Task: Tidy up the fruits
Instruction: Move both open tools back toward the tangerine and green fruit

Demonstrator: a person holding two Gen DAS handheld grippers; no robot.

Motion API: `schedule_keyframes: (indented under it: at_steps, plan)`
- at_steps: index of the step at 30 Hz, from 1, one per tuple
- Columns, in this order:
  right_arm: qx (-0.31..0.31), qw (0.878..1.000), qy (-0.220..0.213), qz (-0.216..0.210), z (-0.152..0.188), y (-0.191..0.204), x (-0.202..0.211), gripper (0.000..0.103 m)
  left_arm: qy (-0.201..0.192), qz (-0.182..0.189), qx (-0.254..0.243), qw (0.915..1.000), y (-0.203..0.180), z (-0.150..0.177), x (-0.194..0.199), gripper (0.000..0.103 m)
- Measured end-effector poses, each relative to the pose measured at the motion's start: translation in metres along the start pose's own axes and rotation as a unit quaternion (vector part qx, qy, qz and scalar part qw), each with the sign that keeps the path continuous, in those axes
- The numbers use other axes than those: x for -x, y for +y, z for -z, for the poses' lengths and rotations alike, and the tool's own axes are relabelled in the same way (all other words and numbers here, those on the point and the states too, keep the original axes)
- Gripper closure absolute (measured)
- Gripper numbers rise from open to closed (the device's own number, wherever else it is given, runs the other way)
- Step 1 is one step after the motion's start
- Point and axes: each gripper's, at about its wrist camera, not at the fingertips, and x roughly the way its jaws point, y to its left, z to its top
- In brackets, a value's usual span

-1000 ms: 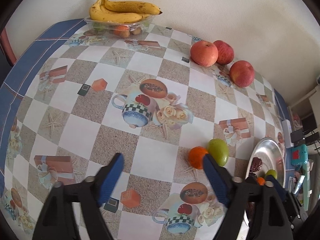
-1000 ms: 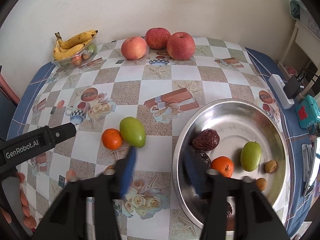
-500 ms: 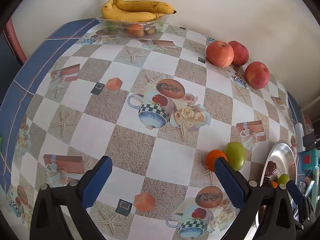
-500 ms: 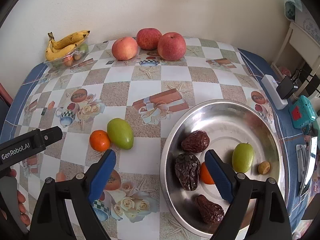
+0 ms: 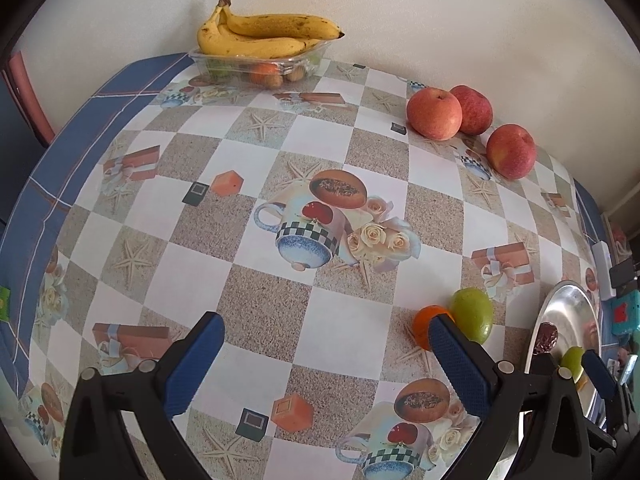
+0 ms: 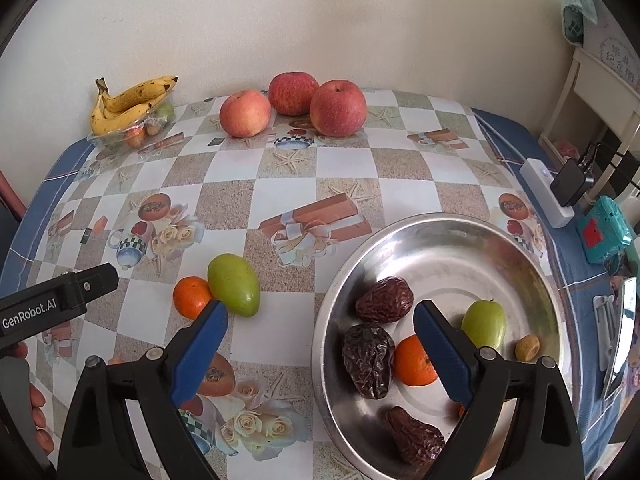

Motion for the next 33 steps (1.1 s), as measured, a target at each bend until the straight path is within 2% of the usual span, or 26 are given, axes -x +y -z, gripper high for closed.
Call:
schedule_keyframes:
  at_steps: [6, 10, 15, 20, 22, 24, 27, 31, 33]
  plan:
    - [-0.007, 1.0, -0.011, -0.006, -0.001, -0.002, -0.002, 0.009, -0.026, 0.01, -0.004, 0.9996, -0.003, -0.002, 0.004, 0.0]
    - [-0.013, 0.999, -0.012, -0.041, -0.003, -0.001, -0.004, 0.009, -0.044, 0.017, -0.007, 0.9989, -0.005, -0.004, 0.004, 0.0]
    - [-0.001, 0.998, -0.013, -0.055, -0.007, 0.009, -0.008, 0.009, -0.062, 0.03, -0.005, 0.9976, -0.007, -0.006, 0.004, 0.0]
    - [-0.005, 0.997, -0.014, -0.075, -0.011, 0.016, -0.012, 0.009, -0.094, 0.054, 0.017, 0.994, -0.003, -0.01, 0.01, 0.0]
    - [-0.006, 0.997, -0.014, -0.079, -0.012, 0.018, -0.015, 0.009, -0.086, 0.068, 0.022, 0.9937, -0.001, -0.013, 0.009, 0.0]
    - [-0.004, 0.997, -0.013, -0.081, -0.013, 0.021, -0.017, 0.009, -0.077, 0.103, 0.03, 0.9912, 0.002, -0.016, 0.007, 0.0]
    - [-0.001, 0.997, -0.01, -0.083, -0.014, 0.025, -0.02, 0.014, -0.069, 0.126, 0.033, 0.989, 0.002, -0.018, 0.004, 0.0]
    - [-0.005, 0.996, -0.005, -0.086, -0.015, 0.027, -0.026, 0.026, -0.086, 0.12, 0.022, 0.9888, 0.0, -0.021, 0.007, 0.0]
    - [-0.009, 0.996, -0.001, -0.089, -0.016, 0.027, -0.029, 0.028, -0.092, 0.124, 0.016, 0.9879, -0.001, -0.023, 0.01, 0.0]
